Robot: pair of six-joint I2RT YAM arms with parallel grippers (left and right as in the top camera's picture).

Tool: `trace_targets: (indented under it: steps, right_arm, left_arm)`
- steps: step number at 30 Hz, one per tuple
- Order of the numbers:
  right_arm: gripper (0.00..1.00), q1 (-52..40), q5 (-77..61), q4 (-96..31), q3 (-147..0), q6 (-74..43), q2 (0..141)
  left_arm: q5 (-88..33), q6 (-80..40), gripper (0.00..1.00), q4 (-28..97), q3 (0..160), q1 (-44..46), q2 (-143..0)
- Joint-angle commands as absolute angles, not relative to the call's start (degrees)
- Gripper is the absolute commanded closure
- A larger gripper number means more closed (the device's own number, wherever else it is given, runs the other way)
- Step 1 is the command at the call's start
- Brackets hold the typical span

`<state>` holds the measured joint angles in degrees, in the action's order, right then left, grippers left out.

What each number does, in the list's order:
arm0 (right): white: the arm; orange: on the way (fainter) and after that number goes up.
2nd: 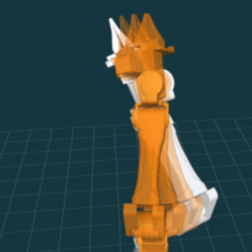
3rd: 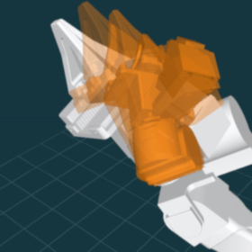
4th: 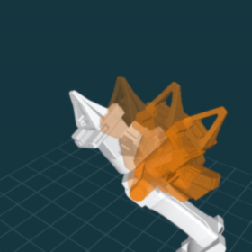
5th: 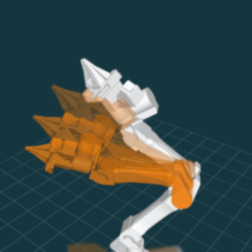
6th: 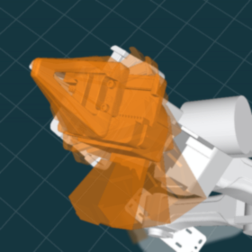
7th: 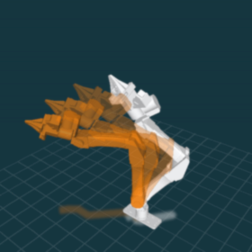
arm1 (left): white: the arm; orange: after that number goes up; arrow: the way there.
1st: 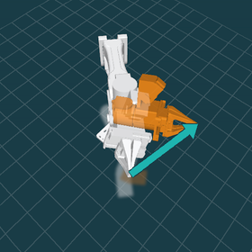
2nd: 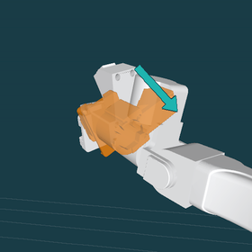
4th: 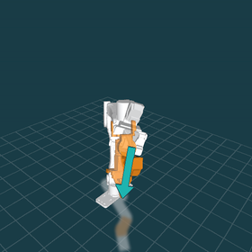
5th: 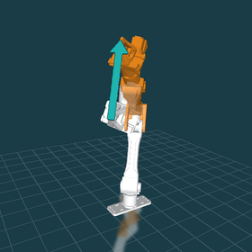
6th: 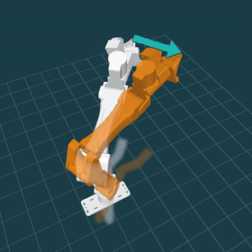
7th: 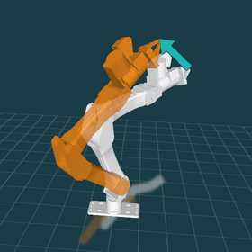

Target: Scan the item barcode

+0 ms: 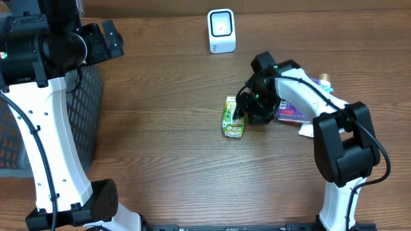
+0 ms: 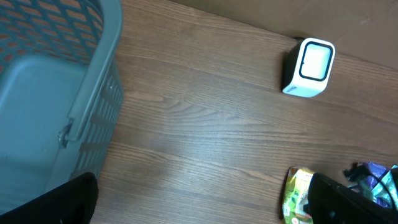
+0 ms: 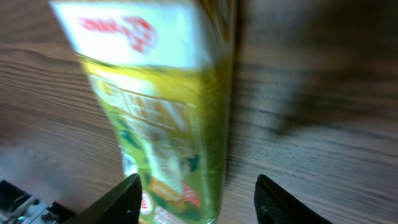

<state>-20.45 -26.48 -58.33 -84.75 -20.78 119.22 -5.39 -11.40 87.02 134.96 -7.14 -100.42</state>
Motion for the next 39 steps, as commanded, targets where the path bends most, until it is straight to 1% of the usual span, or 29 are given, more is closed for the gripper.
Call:
trace_targets:
  steps: [1,4,6,7,8,10,11,17,23,25,30,33,39]
  right_arm:
    - [0.43,-20.6,-30.8,-55.8,-81.5,-21.2,119.1]
    - [0.48,-20.7,-31.8,-52.4,-79.3,-21.8,119.1]
    - [0.55,-20.9,-31.8,-50.3,-78.3,-23.3,119.1]
    - [0.6,-20.9,-31.8,-49.1,-77.8,-24.2,119.1]
    - [0.71,-20.9,-31.8,-48.1,-77.3,-24.9,119.1]
    - [0.89,-20.9,-31.6,-47.6,-77.2,-25.8,119.1]
    - [0.95,-20.8,-31.6,-47.4,-77.2,-25.8,119.1]
    - [0.96,-20.4,-31.6,-49.7,-80.3,-25.0,117.9]
    - [0.96,-20.2,-33.6,-57.2,-88.9,-18.5,112.9]
    - [0.96,-19.3,-39.0,-60.6,-94.2,-15.0,110.7]
    - [0.96,-15.7,-53.2,-63.8,-101.8,-10.2,108.6]
    - [0.96,-12.9,-65.1,-63.3,-103.0,-7.5,108.6]
    - [0.96,-7.7,-83.5,-60.1,-103.0,-4.2,108.6]
  left_arm:
    - [-5.6,-10.3,0.0,86.8,135.9,-7.1,-100.8]
    - [-5.6,-10.3,0.0,86.8,135.9,-7.1,-100.8]
    - [-5.6,-10.3,0.0,86.8,135.9,-7.1,-100.8]
    - [-5.6,-10.3,0.01,86.8,135.9,-7.1,-100.8]
    - [-5.6,-10.3,0.0,86.8,135.9,-7.1,-100.8]
    - [-5.6,-10.3,0.0,86.8,135.9,-7.1,-100.8]
    - [-5.6,-10.3,0.01,86.8,135.9,-7.1,-100.8]
    - [-5.6,-10.3,0.0,86.8,135.9,-7.5,-100.8]
    - [-5.6,-10.3,0.0,86.8,135.9,-7.5,-100.8]
    - [-5.6,-10.3,0.0,86.8,135.9,-7.5,-100.8]
    - [-5.6,-10.3,0.0,86.8,135.9,-7.5,-100.8]
    - [-5.6,-10.3,0.01,86.8,135.9,-7.5,-100.8]
    - [-5.6,-10.3,0.01,86.8,135.9,-7.5,-100.8]
